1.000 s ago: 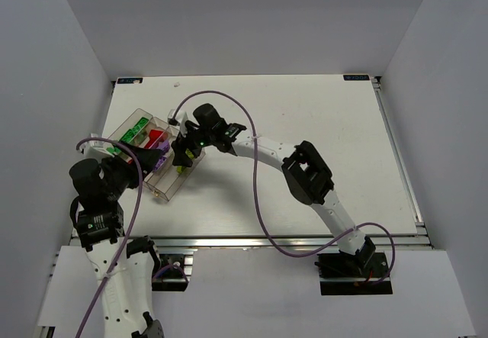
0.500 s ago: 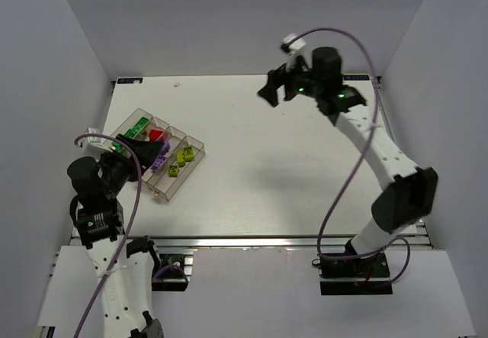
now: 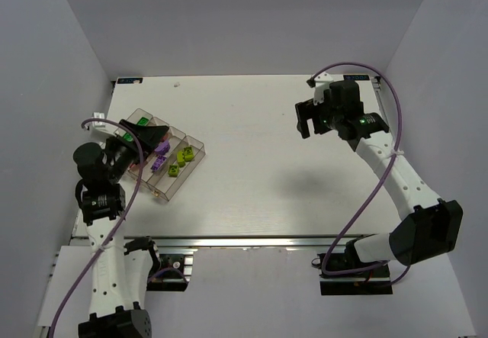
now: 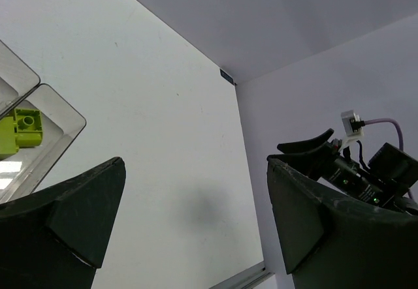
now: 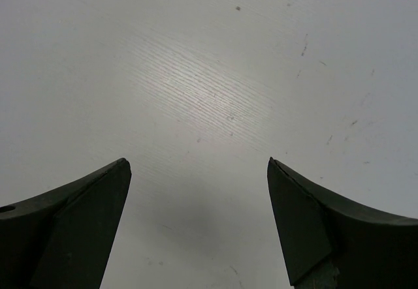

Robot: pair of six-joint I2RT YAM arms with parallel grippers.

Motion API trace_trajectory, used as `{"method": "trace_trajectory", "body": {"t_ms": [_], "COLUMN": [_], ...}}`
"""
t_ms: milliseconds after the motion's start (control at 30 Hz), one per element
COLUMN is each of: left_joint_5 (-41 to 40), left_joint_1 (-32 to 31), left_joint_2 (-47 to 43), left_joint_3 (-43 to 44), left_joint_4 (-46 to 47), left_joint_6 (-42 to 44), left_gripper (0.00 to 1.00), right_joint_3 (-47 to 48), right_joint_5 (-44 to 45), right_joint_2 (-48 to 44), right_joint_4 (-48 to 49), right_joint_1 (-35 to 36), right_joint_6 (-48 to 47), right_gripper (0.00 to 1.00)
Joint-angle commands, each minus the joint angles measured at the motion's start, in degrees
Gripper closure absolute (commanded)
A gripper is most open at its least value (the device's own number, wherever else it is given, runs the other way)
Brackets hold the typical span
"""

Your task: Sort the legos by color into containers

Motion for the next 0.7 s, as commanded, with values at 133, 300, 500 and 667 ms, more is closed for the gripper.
{"method": "trace_trajectory", "body": {"t_ms": [133, 300, 500, 667], "left_joint_5": [-6.7, -11.7, -12.6, -12.8], "left_joint_1": [-9.9, -17.6, -18.6, -18.6], "left_joint_2": [2.3, 3.4, 3.0, 2.6], "left_joint_3": [0.2, 0.6, 1.3, 2.1], "left_joint_4": [3.1, 3.4, 2.6, 1.5], "left_joint_6": [2.0, 3.2, 3.9, 4.4], "left_gripper": [0.02, 0.02, 0.02, 0.02], "right_joint_3": [1.7, 0.7, 0.8, -0.6], "right_joint_5": [5.7, 6.5, 4.3, 3.9], "right_joint_2": [-3.2, -3.3, -4.6, -5.4], "right_joint_4": [2.4, 2.8, 3.0, 4.2], "right_joint_1": [0.2, 0.2, 0.2, 0.2], "right_joint_6": [3.3, 2.1, 0.6, 1.2], "right_gripper": [0.11, 0.11, 0.11, 0.11]}}
